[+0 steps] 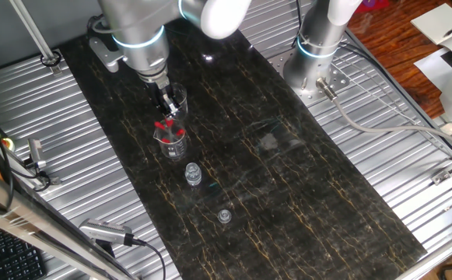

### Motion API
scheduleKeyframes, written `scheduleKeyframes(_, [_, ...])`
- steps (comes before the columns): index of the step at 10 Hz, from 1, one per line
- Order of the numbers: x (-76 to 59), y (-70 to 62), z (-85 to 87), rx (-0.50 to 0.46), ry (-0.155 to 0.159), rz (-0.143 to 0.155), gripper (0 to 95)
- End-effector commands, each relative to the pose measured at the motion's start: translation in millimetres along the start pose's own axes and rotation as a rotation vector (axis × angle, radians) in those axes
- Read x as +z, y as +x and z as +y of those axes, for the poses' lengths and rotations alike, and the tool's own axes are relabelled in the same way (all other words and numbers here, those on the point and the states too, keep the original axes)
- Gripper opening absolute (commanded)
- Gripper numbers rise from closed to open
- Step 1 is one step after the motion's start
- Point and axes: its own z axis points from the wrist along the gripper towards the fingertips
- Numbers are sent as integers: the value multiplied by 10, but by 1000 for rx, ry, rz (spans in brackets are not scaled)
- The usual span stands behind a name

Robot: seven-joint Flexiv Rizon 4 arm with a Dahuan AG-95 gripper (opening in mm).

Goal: Transfer liquid using a dropper

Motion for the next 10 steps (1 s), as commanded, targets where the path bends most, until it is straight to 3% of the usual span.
scheduleKeyframes(1, [-54,-14,14,3,-1,17,0])
scheduleKeyframes(10, [-370,-1,74,14,15,75,0])
